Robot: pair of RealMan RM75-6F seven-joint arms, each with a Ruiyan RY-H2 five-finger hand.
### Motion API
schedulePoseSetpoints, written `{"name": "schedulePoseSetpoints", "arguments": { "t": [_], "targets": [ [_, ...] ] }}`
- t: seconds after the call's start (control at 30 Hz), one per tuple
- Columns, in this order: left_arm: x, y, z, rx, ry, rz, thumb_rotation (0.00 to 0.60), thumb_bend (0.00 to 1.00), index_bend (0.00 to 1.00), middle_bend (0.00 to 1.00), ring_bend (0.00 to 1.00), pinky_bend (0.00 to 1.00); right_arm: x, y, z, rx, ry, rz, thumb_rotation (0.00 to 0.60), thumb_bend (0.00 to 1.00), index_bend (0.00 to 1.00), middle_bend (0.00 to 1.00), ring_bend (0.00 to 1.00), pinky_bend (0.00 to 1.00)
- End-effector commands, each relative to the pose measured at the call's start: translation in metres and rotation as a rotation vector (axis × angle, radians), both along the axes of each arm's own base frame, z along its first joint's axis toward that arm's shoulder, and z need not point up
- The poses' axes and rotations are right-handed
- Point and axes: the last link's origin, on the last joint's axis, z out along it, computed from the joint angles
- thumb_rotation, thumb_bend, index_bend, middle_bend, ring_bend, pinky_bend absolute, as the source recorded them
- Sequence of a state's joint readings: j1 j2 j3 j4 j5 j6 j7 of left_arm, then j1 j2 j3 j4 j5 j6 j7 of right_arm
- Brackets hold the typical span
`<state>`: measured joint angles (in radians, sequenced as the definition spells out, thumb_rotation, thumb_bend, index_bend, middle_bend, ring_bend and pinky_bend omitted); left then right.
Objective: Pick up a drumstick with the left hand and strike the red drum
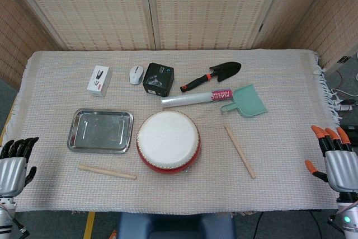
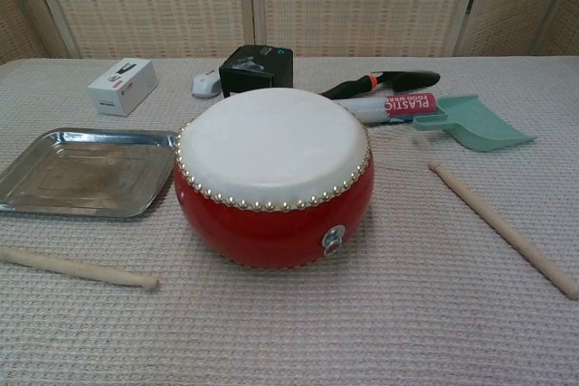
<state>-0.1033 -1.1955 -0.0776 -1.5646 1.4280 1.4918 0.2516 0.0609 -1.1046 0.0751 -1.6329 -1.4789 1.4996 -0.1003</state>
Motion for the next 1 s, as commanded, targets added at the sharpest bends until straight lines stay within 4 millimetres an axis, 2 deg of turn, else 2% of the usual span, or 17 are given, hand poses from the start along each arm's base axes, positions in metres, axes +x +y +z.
{"name": "schedulePoseSetpoints", "arguments": {
  "t": [0.03, 0.4, 0.67, 0.8, 1.0],
  "targets": [
    [0.002, 0.001, -0.002, 0.000, 0.003, -0.010, 0.600, 0.27, 0.16, 0.17, 0.14, 0.11, 0.000, -0.001, 0.001, 0.002, 0.002, 0.000, 0.600, 0.25, 0.08, 0.13, 0.00, 0.05],
    [0.010, 0.000, -0.002, -0.036, -0.025, -0.066, 0.600, 0.28, 0.18, 0.18, 0.16, 0.14, -0.004, 0.005, 0.004, -0.011, -0.016, -0.001, 0.600, 0.25, 0.08, 0.13, 0.00, 0.05],
    [0.024, 0.008, -0.006, -0.076, -0.039, -0.145, 0.600, 0.32, 0.24, 0.19, 0.18, 0.14, -0.004, 0.008, 0.008, -0.030, -0.020, 0.016, 0.600, 0.25, 0.08, 0.13, 0.00, 0.05],
    [0.031, 0.016, -0.018, -0.143, -0.068, -0.180, 0.600, 0.36, 0.36, 0.22, 0.19, 0.15, -0.005, 0.008, 0.010, -0.043, -0.026, 0.021, 0.600, 0.25, 0.08, 0.13, 0.00, 0.05],
    [0.041, 0.029, -0.047, -0.259, -0.133, -0.202, 0.600, 0.37, 0.39, 0.25, 0.21, 0.17, -0.004, 0.005, 0.008, -0.029, -0.032, 0.038, 0.600, 0.25, 0.08, 0.13, 0.00, 0.05]
  ]
}}
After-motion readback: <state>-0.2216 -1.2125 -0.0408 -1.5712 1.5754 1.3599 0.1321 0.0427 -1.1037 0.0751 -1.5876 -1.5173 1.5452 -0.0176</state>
